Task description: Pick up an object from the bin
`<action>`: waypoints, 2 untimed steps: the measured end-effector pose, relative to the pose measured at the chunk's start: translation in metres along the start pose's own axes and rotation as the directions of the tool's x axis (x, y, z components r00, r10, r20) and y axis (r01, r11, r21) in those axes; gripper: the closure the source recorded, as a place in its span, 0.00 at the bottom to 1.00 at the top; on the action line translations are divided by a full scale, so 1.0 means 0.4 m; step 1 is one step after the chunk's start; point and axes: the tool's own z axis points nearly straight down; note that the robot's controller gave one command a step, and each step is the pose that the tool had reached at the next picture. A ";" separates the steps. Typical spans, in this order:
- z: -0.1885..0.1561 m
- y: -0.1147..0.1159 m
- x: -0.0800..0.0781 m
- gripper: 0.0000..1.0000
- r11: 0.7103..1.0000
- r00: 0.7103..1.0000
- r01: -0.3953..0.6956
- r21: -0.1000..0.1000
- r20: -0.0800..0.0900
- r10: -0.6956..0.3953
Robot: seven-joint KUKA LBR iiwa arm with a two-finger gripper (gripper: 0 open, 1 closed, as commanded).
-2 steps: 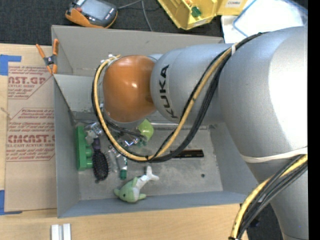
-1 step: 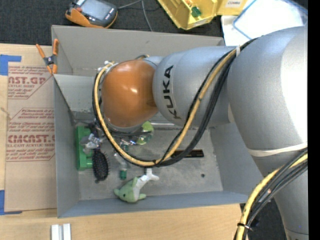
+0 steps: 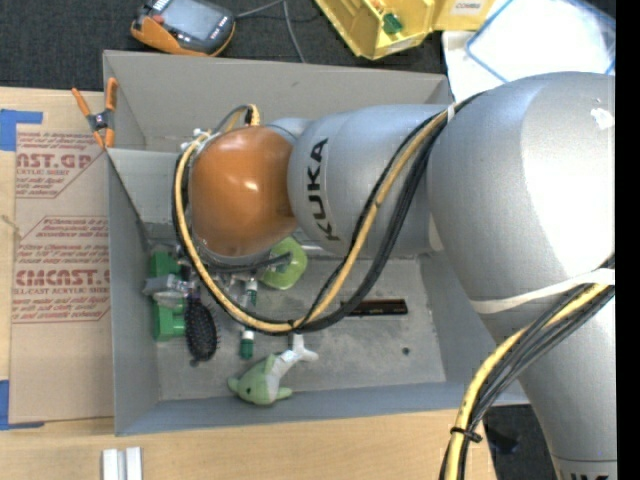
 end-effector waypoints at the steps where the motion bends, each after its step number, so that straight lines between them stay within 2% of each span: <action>1: -0.003 0.001 -0.004 1.00 0.971 0.971 0.239 0.000 0.001 -0.239; 2: -0.003 0.000 -0.003 1.00 0.971 0.971 0.239 0.000 0.001 -0.239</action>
Offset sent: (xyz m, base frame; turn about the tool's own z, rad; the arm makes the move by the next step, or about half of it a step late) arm 0.0000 0.0000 0.0000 0.0000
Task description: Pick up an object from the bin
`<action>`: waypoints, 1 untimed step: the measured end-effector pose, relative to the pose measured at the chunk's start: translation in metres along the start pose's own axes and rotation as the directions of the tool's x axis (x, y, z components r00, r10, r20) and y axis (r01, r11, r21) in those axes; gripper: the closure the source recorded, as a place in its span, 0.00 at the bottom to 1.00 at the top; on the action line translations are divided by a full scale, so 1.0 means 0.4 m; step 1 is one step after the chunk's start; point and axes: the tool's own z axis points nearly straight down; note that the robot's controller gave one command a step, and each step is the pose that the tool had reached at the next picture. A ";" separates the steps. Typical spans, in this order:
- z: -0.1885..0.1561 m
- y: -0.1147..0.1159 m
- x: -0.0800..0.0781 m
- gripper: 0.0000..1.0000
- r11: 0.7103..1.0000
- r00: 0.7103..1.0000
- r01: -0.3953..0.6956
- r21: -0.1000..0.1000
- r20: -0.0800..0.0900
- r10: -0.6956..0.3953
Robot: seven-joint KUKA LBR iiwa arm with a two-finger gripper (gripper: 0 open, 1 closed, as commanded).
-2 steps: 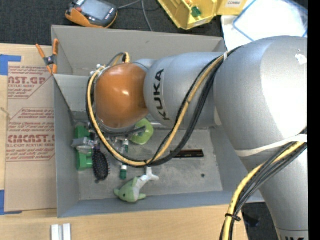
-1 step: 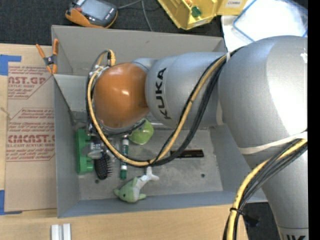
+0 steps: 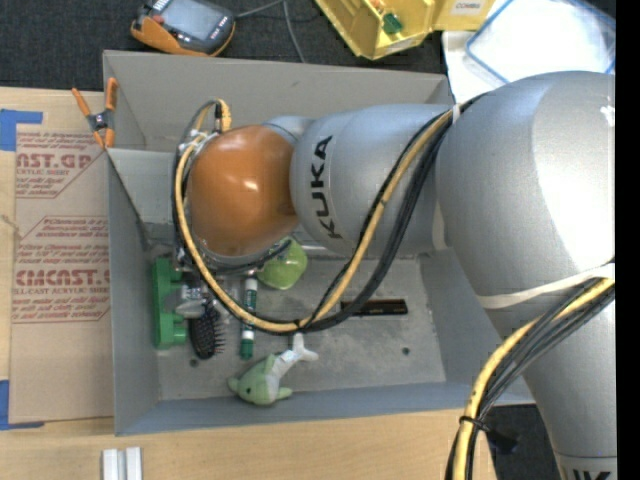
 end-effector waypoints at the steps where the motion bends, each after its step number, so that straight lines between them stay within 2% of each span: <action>1: -0.060 0.005 -0.001 1.00 1.000 1.000 -0.001 -0.006 -0.001 0.001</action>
Offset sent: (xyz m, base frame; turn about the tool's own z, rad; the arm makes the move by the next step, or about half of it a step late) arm -0.0024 -0.0005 0.0136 0.0005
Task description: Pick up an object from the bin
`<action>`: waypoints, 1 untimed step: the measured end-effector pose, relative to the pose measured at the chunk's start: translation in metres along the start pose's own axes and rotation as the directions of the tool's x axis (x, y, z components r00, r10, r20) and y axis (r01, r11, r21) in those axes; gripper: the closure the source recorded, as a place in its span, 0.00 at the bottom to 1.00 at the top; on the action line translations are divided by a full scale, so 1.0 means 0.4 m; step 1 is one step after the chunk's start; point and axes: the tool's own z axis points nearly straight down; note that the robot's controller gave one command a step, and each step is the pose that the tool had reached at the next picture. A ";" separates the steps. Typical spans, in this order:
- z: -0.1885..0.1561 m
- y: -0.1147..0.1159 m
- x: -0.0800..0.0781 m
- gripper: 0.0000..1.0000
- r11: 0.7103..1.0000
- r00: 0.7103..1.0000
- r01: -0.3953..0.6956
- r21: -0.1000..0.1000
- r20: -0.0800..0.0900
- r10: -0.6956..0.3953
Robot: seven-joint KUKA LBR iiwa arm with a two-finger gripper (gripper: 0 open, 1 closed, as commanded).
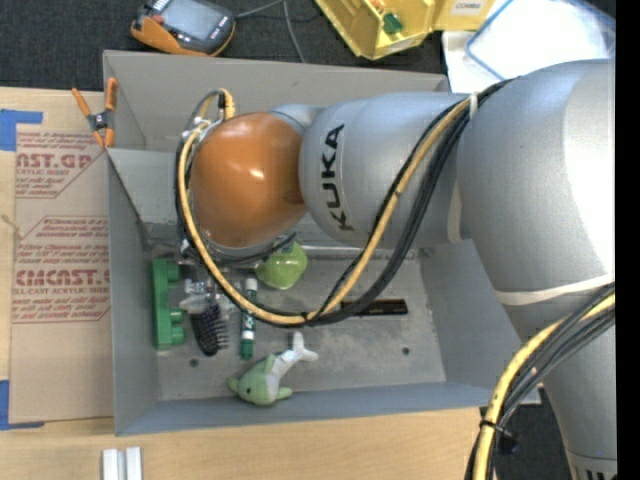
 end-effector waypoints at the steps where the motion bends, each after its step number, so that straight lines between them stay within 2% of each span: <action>1: -0.065 -0.002 -0.002 1.00 1.000 1.000 0.000 0.003 0.001 0.000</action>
Offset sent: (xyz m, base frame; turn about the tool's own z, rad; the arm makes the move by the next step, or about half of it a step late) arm 0.0006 0.0005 0.0798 -0.0003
